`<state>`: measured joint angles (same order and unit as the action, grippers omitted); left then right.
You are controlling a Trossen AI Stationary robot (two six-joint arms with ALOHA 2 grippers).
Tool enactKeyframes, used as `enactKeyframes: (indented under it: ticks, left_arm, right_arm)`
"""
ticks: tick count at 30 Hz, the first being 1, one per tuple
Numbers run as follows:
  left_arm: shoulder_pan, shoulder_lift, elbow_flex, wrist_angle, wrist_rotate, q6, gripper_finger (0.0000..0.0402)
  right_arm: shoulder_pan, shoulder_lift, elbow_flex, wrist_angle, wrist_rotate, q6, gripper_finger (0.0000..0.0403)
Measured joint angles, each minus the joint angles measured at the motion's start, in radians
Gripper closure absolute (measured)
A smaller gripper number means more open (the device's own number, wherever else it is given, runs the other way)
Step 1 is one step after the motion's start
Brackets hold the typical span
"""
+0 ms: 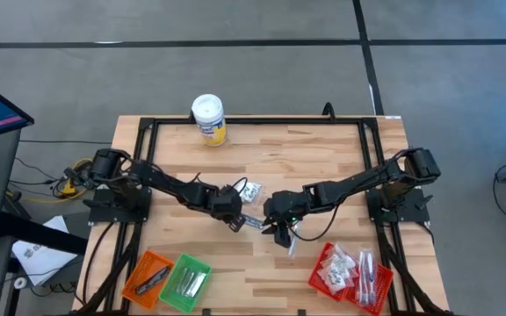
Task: Pick & Place Travel size toiletries
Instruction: Put the black comb into the orange basket
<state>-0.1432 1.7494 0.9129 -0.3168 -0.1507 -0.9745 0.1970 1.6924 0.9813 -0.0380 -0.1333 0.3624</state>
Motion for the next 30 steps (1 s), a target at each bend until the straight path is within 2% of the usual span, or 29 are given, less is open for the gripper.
enactKeyframes:
  ticks: [6, 14, 18, 24, 30]
  left_arm:
    - [-0.019, 0.043, 0.005, 0.085, 0.02, -0.032, 0.0401]
    - [-0.028, 0.05, 0.001, 0.161, 0.028, -0.087, 0.0401]
    - [-0.032, 0.039, 0.001, 0.158, 0.025, -0.103, 0.0401]
    - [-0.052, -0.015, 0.004, 0.168, -0.032, -0.1, 0.0401]
    - [-0.065, -0.005, 0.005, 0.184, -0.033, -0.098, 0.0401]
  right_arm:
    - [0.0, -0.015, -0.013, -0.009, -0.001, -0.002, 0.0269]
    - [0.006, -0.073, -0.153, 0.144, -0.001, 0.097, 0.0275]
    - [0.005, -0.077, -0.16, 0.151, -0.001, 0.085, 0.0271]
    - [-0.001, -0.077, -0.16, 0.167, 0.0, 0.059, 0.026]
    - [0.012, -0.069, -0.168, 0.219, 0.037, 0.064, 0.0248]
